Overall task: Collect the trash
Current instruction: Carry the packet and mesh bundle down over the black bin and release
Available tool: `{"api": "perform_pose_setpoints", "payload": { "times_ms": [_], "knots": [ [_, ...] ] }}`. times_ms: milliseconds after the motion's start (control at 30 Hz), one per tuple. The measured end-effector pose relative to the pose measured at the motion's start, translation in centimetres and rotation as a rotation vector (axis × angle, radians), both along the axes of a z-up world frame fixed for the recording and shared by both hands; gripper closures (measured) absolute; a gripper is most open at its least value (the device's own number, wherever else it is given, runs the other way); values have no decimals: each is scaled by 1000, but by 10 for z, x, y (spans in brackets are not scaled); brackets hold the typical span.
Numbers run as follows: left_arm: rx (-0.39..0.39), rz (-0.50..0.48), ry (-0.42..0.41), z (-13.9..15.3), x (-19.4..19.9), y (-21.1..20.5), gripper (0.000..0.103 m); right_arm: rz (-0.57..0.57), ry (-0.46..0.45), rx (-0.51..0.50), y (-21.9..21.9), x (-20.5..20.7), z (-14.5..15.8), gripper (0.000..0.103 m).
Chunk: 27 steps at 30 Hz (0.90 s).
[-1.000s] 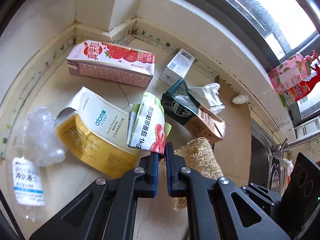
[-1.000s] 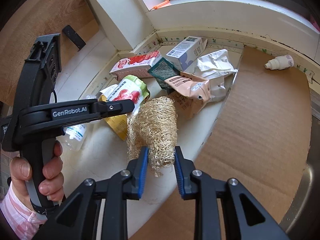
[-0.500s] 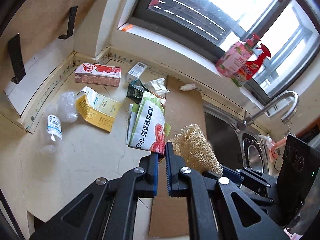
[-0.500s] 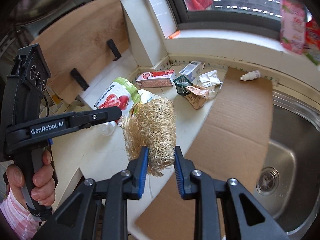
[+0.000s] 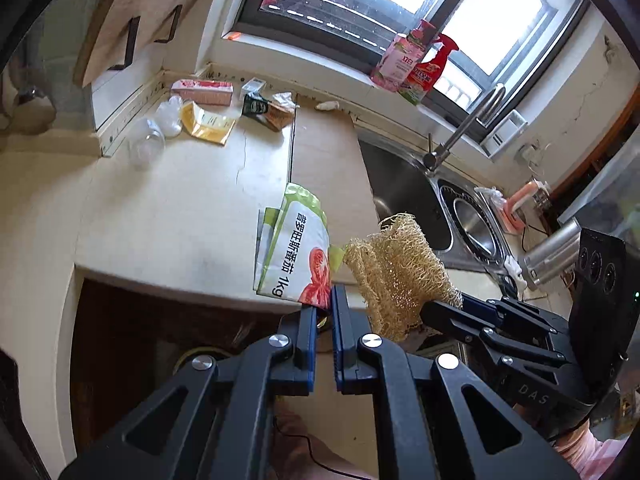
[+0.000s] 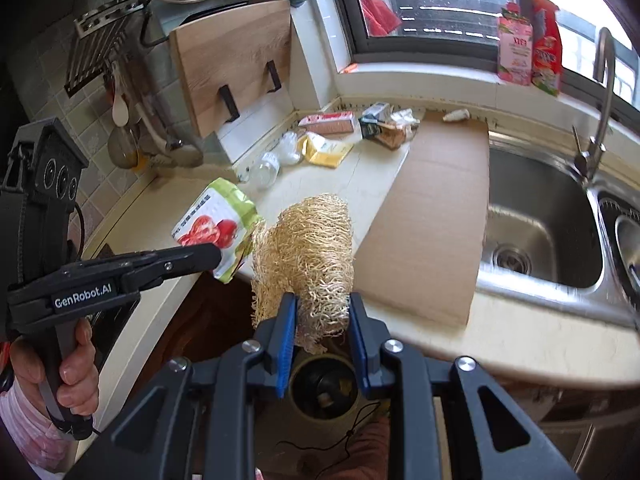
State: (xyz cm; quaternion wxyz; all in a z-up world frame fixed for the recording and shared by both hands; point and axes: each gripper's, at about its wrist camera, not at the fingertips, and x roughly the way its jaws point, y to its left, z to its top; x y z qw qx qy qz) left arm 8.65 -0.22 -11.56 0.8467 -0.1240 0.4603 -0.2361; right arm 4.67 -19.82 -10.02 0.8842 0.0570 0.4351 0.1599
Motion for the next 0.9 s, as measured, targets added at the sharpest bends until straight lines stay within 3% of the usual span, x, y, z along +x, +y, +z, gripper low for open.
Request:
{"api": "perform_pose_setpoints", "payload": {
  "times_ms": [167,300,467,700,900],
  "knots": [
    [33,-12,75,-35,-46,12,99,-2,89,-3,14,-41,-33,78],
    [48,-15,171,-81,-63,22,99,7,189,2,27,-54,-77,78],
    [62,-3,317,-170,-68,32,99,-8,325,12,40,-51,-158,78],
    [99,63,509,-323,-57,42,98,-32,447,-19,56,-25,-285,78],
    [145,122,562,-415,-32,48,98,11,503,-78,86,-2,-372,78]
  ]
}}
